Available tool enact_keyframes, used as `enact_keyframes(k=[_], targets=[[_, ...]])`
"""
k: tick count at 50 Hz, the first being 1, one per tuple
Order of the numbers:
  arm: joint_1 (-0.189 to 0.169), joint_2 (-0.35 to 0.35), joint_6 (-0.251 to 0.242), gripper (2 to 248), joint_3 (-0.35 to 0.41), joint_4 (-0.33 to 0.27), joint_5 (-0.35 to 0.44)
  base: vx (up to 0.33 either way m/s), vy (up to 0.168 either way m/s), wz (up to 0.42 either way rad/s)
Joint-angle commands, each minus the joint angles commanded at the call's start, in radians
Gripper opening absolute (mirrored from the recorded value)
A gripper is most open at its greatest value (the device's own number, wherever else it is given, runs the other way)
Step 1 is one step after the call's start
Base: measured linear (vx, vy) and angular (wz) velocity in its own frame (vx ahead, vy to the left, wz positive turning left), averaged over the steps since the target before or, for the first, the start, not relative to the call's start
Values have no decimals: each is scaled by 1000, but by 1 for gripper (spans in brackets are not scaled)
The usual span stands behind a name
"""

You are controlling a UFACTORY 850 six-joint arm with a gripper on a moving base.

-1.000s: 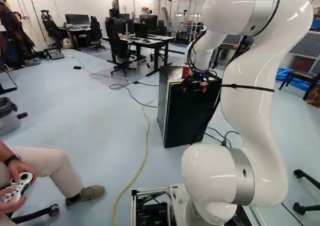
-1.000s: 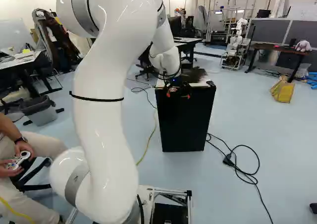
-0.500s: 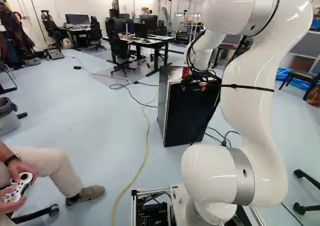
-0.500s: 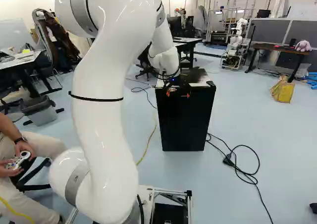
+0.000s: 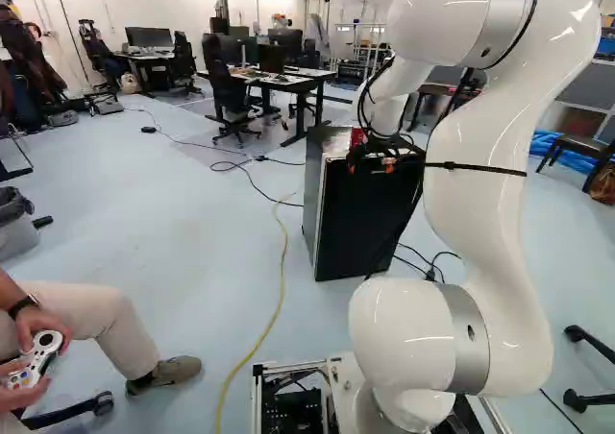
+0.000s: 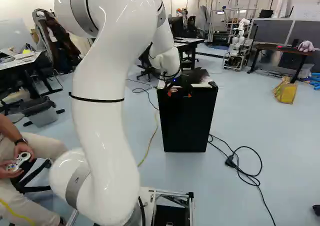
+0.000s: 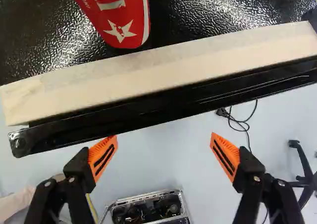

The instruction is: Grab a drink from the fridge

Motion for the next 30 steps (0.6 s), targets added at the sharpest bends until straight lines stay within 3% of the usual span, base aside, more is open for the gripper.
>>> enact_keyframes(k=[30], targets=[[-15,98,0,247,130,0,33,0,0,0]])
